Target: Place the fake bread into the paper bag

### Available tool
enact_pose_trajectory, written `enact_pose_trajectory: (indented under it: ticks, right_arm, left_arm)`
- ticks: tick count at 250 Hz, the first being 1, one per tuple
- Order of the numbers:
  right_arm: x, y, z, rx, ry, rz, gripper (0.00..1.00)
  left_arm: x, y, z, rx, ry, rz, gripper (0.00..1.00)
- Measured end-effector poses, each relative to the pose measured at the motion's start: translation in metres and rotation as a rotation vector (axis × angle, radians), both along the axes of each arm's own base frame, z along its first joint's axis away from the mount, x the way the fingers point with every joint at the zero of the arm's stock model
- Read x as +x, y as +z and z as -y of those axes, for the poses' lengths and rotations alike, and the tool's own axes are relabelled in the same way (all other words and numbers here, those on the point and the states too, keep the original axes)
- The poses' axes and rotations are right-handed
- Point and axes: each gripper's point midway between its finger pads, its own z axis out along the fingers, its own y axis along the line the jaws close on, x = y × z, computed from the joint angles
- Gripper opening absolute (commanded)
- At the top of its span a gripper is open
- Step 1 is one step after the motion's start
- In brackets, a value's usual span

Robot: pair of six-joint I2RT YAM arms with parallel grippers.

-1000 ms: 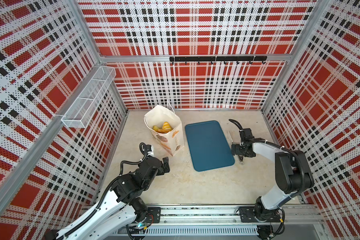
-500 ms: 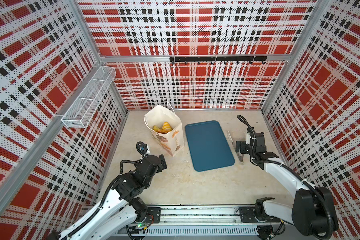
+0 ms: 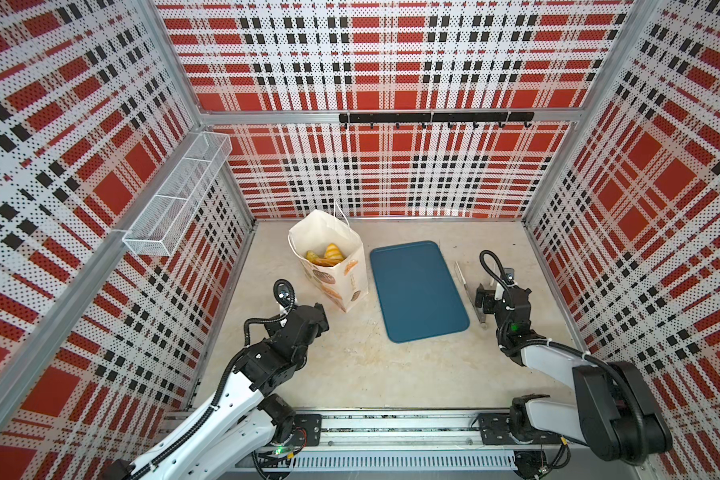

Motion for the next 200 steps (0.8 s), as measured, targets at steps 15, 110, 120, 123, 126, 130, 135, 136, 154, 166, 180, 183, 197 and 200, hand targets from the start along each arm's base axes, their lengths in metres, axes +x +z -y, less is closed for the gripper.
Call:
enact_pose_trajectory:
  ticks: [15,110,120,123,126,130,135,136,154,166,180,183,197,200]
  right_arm:
    - [0.006,-0.006,0.0,-0.013,0.003,0.006,1.0]
    - [0.024,-0.026,-0.005,-0.016,0.051,0.03,1.0]
    - [0.025,-0.024,-0.005,-0.015,0.055,0.036,1.0]
    - [0.025,-0.024,-0.005,-0.015,0.055,0.036,1.0]
    - [0.025,-0.024,-0.005,-0.014,0.056,0.037,1.0]
    - [0.025,-0.023,-0.006,-0.014,0.057,0.041,1.0]
    - [0.026,-0.023,-0.006,-0.013,0.058,0.042,1.0]
    - [0.026,-0.023,-0.006,-0.013,0.058,0.043,1.0]
    - [0.026,-0.021,-0.007,-0.012,0.062,0.05,1.0]
    - [0.026,-0.02,-0.007,-0.013,0.064,0.054,1.0]
    - [0.027,-0.019,-0.007,-0.013,0.065,0.059,1.0]
    - [0.027,-0.018,-0.007,-0.013,0.065,0.06,1.0]
    - [0.027,-0.018,-0.007,-0.013,0.065,0.065,1.0]
    - [0.027,-0.017,-0.007,-0.013,0.065,0.065,1.0]
  left_arm:
    - [0.004,-0.001,0.0,0.029,0.0,0.005,0.99]
    - [0.03,-0.005,-0.016,0.259,0.034,0.098,0.99]
    - [0.036,-0.01,-0.019,0.291,0.037,0.107,0.99]
    - [0.037,-0.011,-0.02,0.301,0.039,0.107,0.99]
    - [0.039,-0.013,-0.021,0.31,0.041,0.107,0.99]
    - [0.041,-0.016,-0.023,0.319,0.043,0.109,1.0]
    - [0.044,-0.02,-0.026,0.332,0.047,0.107,0.99]
    - [0.045,-0.021,-0.027,0.337,0.048,0.107,0.99]
    - [0.055,-0.038,-0.04,0.361,0.072,0.1,0.99]
    - [0.063,-0.052,-0.053,0.359,0.093,0.09,0.99]
    - [0.07,-0.064,-0.067,0.342,0.112,0.08,0.99]
    - [0.072,-0.067,-0.069,0.34,0.112,0.076,0.99]
    - [0.083,-0.075,-0.079,0.325,0.126,0.081,0.99]
    - [0.086,-0.076,-0.081,0.324,0.13,0.085,0.99]
